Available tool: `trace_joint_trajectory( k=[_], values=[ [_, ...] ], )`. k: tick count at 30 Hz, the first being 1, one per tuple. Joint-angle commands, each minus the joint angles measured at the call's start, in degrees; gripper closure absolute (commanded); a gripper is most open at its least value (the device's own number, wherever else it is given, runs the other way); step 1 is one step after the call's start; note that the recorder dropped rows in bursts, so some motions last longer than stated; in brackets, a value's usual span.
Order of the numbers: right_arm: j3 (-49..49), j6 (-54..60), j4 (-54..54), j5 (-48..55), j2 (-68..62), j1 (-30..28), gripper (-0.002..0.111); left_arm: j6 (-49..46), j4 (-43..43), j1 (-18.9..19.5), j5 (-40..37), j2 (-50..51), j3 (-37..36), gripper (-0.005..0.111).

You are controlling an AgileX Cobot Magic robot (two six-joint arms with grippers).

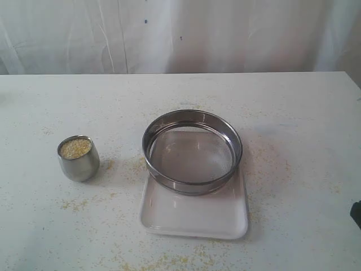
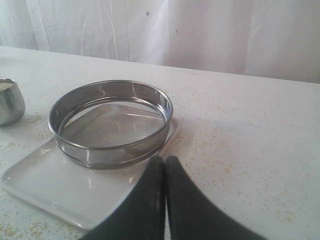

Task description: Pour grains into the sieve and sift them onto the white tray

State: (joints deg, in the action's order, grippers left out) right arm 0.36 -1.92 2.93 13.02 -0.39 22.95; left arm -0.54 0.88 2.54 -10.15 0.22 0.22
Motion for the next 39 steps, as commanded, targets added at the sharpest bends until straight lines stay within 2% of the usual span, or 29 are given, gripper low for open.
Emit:
trace_joint_trajectory(
  k=[1,23,24,28,30,34,36,38,39],
  values=[
    [-0.36,-0.33,-0.11,-0.25,0.39,-0.19,0.108,0.04,0.58,-0.5,-0.1,-0.22,-0.22,0.107],
    [-0.36,-0.33,-0.11,-0.25,0.39,-0.19,0.108,0.54,0.58,-0.5,1.23,-0.22,-0.22,0.107],
    [-0.36,-0.33,-0.11,-0.25,0.39,-0.19,0.108,1.38,1.36,-0.5,3.12,-0.22,-0.22,0.107],
    [-0.36,-0.33,-0.11,-0.25,0.39,-0.19,0.108,14.72,16.41,-0.5,10.15,-0.22,-0.22,0.107],
    [-0.36,-0.33,-0.11,-0.25,0.39,-0.19,0.108,18.61,19.42,-0.5,12.88,-0.22,-0.22,0.107],
    [-0.36,-0.33,-0.11,-0.25,0.39,-0.19,0.108,19.77,19.86,-0.5,18.48,-0.22,-0.22,0.107],
    [-0.36,-0.33,-0.11,-0.25,0.39,-0.19,0.108,23.91,19.43,-0.65,21.09,-0.22,-0.22,0.107],
    [-0.36,-0.33,-0.11,-0.25,0.39,-0.19,0.108,27.67,13.43,-1.23,18.86,-0.22,2.83,0.107],
    [-0.36,-0.33,-0.11,-0.25,0.39,-0.19,0.108,29.29,7.02,-1.85,15.98,-0.22,6.11,0.107]
  ],
)
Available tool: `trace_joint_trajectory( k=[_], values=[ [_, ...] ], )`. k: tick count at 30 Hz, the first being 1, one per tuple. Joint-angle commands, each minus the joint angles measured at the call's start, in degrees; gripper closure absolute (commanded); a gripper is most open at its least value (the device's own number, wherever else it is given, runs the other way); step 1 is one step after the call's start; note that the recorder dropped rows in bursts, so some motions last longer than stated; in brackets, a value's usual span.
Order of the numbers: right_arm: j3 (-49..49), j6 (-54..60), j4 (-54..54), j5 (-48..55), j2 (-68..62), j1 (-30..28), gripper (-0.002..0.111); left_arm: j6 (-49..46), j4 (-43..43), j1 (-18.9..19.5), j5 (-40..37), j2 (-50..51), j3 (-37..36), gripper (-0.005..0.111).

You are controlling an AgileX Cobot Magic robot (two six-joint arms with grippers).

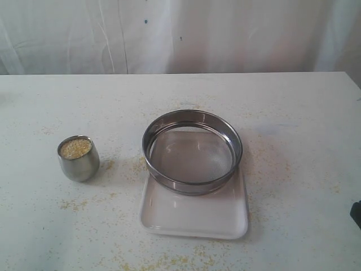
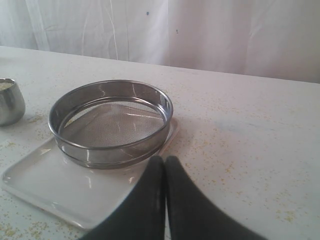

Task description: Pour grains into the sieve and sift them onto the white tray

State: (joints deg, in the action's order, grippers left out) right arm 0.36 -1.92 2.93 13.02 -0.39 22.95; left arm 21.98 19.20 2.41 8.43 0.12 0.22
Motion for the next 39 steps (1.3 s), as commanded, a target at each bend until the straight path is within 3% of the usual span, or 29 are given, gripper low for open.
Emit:
trace_joint_trajectory(
  k=[1,4,6,9,11,12,14,19,22,23,27,33,39],
  values=[
    [-0.36,-0.33,-0.11,-0.25,0.39,-0.19,0.108,8.15,-16.88,-2.34,-5.95,-0.12,9.76,0.107],
    [-0.36,-0.33,-0.11,-0.25,0.39,-0.19,0.108,7.27,-22.56,-3.77,-14.71,0.93,20.54,0.107],
    [-0.36,-0.33,-0.11,-0.25,0.39,-0.19,0.108,-9.23,-20.51,-4.8,-27.52,9.77,34.47,0.107],
    [-0.36,-0.32,-0.11,-0.35,0.39,-0.19,0.108,-23.72,-12.43,-4.8,-29.23,19.91,39.12,0.099],
    [-0.36,-0.32,-0.11,-0.35,0.39,-0.19,0.108,-27.04,-7.52,-4.8,-26.87,27.7,38.57,0.08],
    [-0.36,-0.32,-0.11,-0.35,0.39,-0.19,0.108,-27.02,-4.7,-4.8,-21.96,32.26,36.43,0.063],
    [-0.36,-0.32,-0.11,-0.35,0.39,-0.19,0.108,-27.31,-2.54,-4.8,-12.24,37.78,32.2,0.05],
    [-0.36,-0.32,-0.11,-0.35,0.39,-0.19,0.108,-26.04,-3.68,-6.13,6.42,47.65,23.37,0.048],
    [-0.36,-0.32,-0.11,-0.35,0.39,-0.19,0.108,-22.42,-11.34,-11.42,22.39,54.62,16.03,0.048],
    [-0.36,-0.32,-0.11,-0.35,0.39,-0.19,0.108,-21.03,-12.51,-14.9,28.3,58.45,13.93,0.048],
    [-0.36,-0.32,-0.11,-0.35,0.39,-0.19,0.108,-20.19,-11.63,-18.72,33.92,66.34,13.16,0.041],
    [-0.36,-0.32,-0.11,-0.35,0.39,-0.19,0.108,-14.82,-13.39,-19.09,48.24,82.99,13.16,0.021],
    [-0.36,-0.32,-0.11,-0.35,0.39,-0.19,0.108,-13.78,-14.35,-19.09,61.22,96.05,14.11,0.02]
  ],
)
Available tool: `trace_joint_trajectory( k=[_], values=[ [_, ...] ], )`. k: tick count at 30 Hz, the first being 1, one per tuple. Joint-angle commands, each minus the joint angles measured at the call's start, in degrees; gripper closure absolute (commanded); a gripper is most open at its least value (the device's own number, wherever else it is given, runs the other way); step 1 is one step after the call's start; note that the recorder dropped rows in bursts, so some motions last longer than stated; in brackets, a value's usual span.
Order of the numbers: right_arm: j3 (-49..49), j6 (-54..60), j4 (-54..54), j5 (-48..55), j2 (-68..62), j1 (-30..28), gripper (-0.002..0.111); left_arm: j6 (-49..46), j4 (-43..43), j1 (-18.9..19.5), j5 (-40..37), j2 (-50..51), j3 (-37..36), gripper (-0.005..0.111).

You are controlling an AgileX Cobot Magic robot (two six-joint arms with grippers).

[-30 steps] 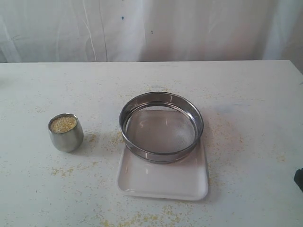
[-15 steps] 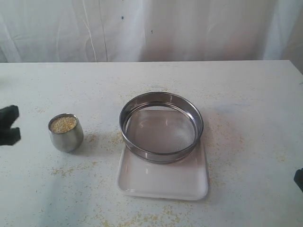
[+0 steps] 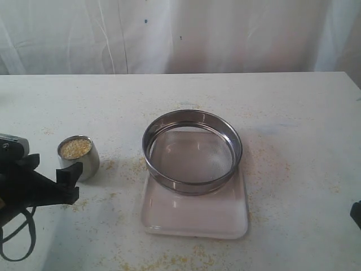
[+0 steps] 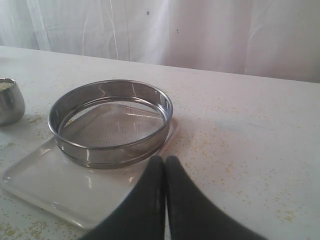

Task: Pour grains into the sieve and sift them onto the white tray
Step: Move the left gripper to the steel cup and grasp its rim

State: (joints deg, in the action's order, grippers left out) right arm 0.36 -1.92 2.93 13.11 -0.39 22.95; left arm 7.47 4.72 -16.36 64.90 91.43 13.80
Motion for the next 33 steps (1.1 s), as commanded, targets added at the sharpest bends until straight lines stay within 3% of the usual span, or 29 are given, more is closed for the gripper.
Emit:
trace_joint_trajectory(
  k=[1,10,33],
  values=[
    [-0.36,-0.32,-0.11,-0.44,0.39,-0.19,0.108,0.73,0.56,-0.32,4.76,6.01,0.98,0.02],
    [-0.36,-0.32,-0.11,-0.44,0.39,-0.19,0.108,0.48,0.7,-0.32,5.07,15.6,5.33,0.02],
    [-0.36,-0.32,-0.11,-0.33,0.39,-0.19,0.108,0.48,0.69,-0.32,5.07,16.08,13.26,0.02]
  ],
)
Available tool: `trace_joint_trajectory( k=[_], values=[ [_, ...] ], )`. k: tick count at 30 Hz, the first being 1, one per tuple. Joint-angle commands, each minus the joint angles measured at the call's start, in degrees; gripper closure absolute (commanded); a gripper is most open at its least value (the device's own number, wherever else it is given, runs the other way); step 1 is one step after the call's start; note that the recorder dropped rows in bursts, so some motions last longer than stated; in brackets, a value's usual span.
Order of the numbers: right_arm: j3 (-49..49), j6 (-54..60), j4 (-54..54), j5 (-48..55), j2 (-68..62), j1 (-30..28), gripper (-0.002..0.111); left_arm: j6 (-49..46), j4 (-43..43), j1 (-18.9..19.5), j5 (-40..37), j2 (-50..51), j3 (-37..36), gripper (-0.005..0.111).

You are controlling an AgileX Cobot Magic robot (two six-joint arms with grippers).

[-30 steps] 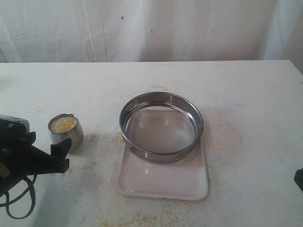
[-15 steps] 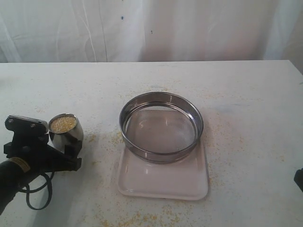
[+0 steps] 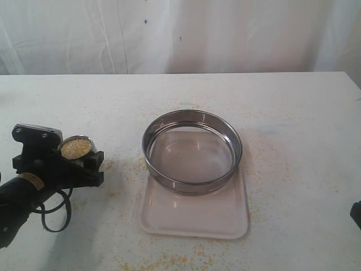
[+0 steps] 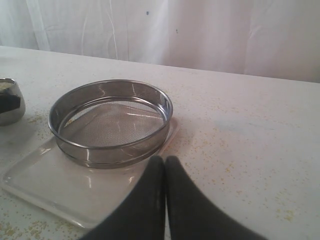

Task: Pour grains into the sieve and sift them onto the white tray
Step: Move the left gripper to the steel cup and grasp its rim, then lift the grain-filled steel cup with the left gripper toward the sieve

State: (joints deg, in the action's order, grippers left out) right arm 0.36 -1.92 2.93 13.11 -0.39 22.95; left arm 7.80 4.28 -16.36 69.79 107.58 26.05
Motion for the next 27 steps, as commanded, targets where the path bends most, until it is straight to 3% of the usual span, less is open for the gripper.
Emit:
trace_joint_trajectory(
  k=[1,27],
  values=[
    [-0.36,-0.32,-0.11,-0.33,0.39,-0.19,0.108,0.15,1.21,-0.32,0.17,-0.07,1.47,0.02],
    [-0.36,-2.32,-0.11,-0.33,0.39,-0.19,0.108,1.27,2.4,-0.32,0.17,5.1,3.48,0.02]
  ],
)
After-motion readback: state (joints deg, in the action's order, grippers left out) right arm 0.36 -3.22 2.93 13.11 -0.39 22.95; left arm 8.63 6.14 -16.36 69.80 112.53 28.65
